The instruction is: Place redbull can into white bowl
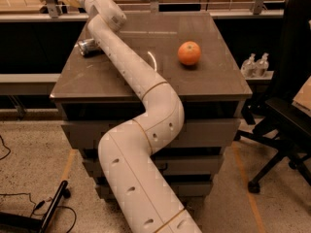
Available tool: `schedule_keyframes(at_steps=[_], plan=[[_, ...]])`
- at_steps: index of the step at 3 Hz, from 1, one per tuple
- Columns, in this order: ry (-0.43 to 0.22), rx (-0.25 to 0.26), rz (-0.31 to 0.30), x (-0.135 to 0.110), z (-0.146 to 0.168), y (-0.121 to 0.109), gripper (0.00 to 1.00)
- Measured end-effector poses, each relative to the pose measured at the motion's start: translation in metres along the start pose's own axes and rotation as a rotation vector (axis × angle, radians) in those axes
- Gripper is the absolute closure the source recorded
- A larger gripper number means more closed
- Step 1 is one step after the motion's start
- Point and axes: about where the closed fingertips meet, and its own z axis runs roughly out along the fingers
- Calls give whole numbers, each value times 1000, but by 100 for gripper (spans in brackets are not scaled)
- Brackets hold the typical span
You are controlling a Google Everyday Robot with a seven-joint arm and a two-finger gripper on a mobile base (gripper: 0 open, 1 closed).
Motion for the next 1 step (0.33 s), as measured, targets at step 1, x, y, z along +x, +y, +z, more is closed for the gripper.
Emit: schedule_keyframes(at_steps=[1], plan=[[0, 0, 0, 0, 0, 0, 0]])
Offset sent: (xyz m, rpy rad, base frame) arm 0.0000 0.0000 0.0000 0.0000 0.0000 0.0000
